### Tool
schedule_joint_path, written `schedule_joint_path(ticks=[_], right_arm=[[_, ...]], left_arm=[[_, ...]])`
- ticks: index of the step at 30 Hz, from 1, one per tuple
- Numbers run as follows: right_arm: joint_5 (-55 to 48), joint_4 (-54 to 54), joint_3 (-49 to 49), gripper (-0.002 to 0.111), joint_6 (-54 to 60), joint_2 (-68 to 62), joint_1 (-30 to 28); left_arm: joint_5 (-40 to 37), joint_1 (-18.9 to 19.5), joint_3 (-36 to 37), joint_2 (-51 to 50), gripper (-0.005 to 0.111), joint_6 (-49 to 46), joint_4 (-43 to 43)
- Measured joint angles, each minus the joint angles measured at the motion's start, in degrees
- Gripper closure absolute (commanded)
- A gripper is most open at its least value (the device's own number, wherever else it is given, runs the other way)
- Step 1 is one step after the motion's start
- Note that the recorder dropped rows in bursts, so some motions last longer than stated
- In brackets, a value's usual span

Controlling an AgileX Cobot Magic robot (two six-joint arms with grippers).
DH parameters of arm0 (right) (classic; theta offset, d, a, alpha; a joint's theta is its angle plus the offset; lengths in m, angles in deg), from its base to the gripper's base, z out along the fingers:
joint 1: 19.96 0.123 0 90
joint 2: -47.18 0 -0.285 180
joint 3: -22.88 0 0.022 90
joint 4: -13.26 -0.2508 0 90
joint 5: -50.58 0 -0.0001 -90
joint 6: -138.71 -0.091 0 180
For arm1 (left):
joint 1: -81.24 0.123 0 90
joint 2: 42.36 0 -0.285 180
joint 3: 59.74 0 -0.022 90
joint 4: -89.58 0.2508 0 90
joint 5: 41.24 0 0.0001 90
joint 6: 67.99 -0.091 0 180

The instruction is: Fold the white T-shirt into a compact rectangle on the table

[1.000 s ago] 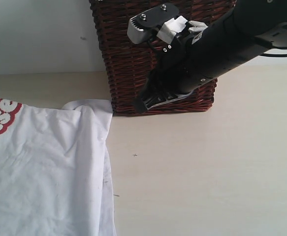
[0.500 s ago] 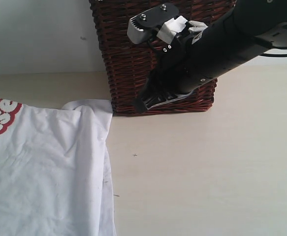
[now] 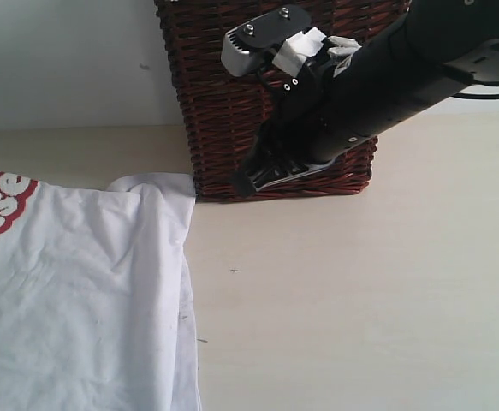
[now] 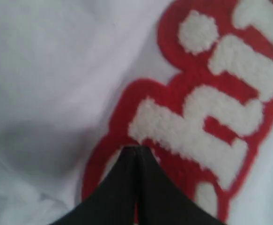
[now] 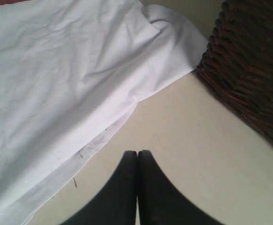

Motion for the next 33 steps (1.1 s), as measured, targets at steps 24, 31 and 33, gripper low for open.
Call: schedule_joint_path(ticks=[24,31,33], right_arm=[[1.9,0.0,0.0,0.108,0.0,0.0,0.0],[1.2,0.0,0.0,0.108,0.0,0.0,0.0],[1.2,0.0,0.0,0.108,0.0,0.0,0.0]], left_arm=[[-9.6,3.1,-8.3,-0.5,0.107,24.2,24.3],[-22.5,3.0,-5.9,5.8,0.107,18.9,20.4],[-23.1,2.6,-2.2,8.0,0.107,18.8,20.4]])
